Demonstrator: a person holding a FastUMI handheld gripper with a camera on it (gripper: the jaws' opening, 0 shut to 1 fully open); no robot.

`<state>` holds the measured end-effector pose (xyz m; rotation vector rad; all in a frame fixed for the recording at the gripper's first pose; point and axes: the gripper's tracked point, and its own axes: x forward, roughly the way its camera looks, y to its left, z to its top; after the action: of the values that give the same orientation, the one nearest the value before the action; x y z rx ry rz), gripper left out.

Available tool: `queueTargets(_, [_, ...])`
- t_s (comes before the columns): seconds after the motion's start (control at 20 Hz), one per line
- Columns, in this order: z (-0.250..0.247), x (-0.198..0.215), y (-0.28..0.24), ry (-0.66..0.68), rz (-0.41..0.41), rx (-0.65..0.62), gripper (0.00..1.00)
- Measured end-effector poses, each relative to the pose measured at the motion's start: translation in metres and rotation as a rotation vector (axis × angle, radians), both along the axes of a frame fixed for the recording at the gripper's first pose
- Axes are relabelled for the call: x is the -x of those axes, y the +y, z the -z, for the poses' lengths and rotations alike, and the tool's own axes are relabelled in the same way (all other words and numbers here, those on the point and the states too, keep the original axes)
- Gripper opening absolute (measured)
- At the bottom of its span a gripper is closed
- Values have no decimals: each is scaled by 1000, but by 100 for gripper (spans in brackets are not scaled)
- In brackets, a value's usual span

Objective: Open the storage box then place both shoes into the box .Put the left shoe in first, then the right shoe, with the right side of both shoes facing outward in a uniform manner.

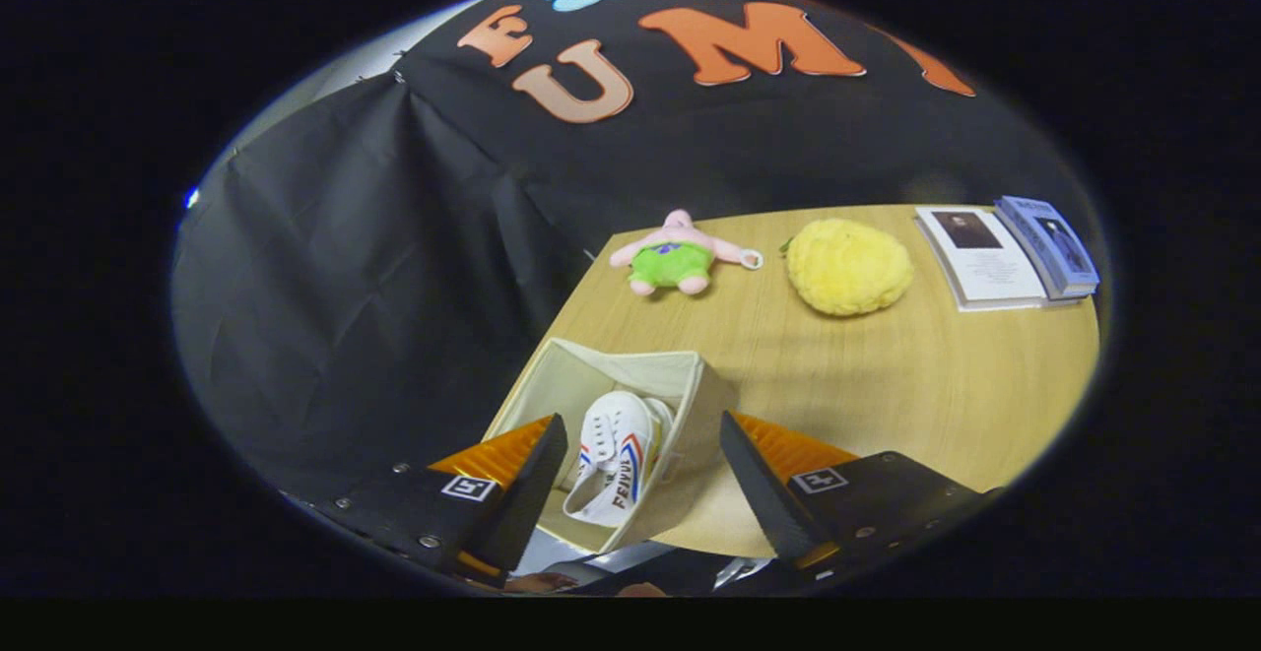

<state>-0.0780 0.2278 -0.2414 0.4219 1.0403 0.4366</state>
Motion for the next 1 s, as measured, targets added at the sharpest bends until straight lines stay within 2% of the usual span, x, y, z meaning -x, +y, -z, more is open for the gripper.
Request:
queueTargets(0.2, [-27, -27, -56, -145, 111, 32, 95])
queueTargets(0.55, [-100, -69, -175, -492, 333, 138, 97])
queueTargets(0.8, [-151, -75, -245, -691, 480, 203, 97])
queueTargets(1.0, [-174, -69, -289, -792, 544, 268, 97])
